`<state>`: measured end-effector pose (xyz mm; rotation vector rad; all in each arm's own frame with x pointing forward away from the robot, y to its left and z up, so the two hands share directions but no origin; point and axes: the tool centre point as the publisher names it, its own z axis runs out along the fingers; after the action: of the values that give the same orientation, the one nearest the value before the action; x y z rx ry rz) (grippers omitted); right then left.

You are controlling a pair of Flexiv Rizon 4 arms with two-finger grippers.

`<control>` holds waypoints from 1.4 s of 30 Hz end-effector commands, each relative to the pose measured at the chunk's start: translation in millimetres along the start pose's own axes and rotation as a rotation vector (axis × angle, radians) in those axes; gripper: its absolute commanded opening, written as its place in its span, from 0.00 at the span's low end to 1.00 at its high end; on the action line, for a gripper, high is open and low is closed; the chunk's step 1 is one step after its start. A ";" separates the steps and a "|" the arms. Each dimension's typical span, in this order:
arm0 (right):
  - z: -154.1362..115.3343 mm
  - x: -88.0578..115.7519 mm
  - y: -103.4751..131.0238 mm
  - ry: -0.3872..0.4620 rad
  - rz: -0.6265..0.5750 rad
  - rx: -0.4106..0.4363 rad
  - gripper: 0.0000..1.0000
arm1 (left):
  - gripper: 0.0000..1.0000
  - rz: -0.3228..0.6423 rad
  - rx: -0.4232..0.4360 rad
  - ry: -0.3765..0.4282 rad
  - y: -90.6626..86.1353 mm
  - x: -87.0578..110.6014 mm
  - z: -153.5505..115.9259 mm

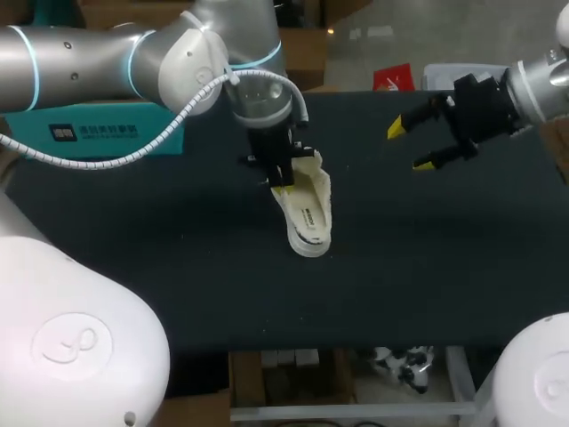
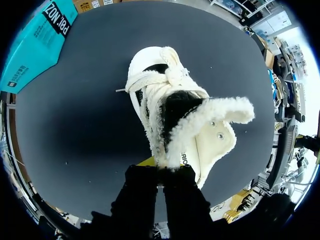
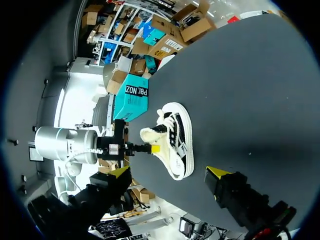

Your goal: Open the shoe tongue, take the insole out of the shoe, put the insole back into the shoe, and pack the shoe into the shoebox

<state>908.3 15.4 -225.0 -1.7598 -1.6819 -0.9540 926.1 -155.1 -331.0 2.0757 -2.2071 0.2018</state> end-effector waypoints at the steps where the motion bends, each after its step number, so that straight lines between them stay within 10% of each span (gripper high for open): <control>1: -19.5 3.1 -5.2 -0.029 -0.122 -0.036 1.00 | 0.00 0.037 -0.015 0.018 -0.5 -6.0 -11.7; 6: -30.5 17.3 -4.4 -0.188 -0.219 0.045 1.00 | 0.00 0.153 -0.016 -0.001 -0.1 -15.1 -22.4; 22: -29.0 21.1 -3.6 -0.253 -0.222 0.029 1.00 | 0.00 0.523 0.057 -0.033 -4.7 -60.5 -74.3; 33: -34.7 39.7 -12.8 -0.386 -0.831 0.401 1.00 | 0.00 0.771 0.095 -0.076 -13.1 -77.8 -108.9; 42: -34.7 39.7 -12.8 -0.386 -0.831 0.401 1.00 | 0.00 0.857 0.195 -0.078 -32.6 -124.4 -174.8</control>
<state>883.4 12.1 -177.4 -1.1538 -2.6559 -0.6305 970.8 -29.3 -204.9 1.0933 -3.0818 0.3304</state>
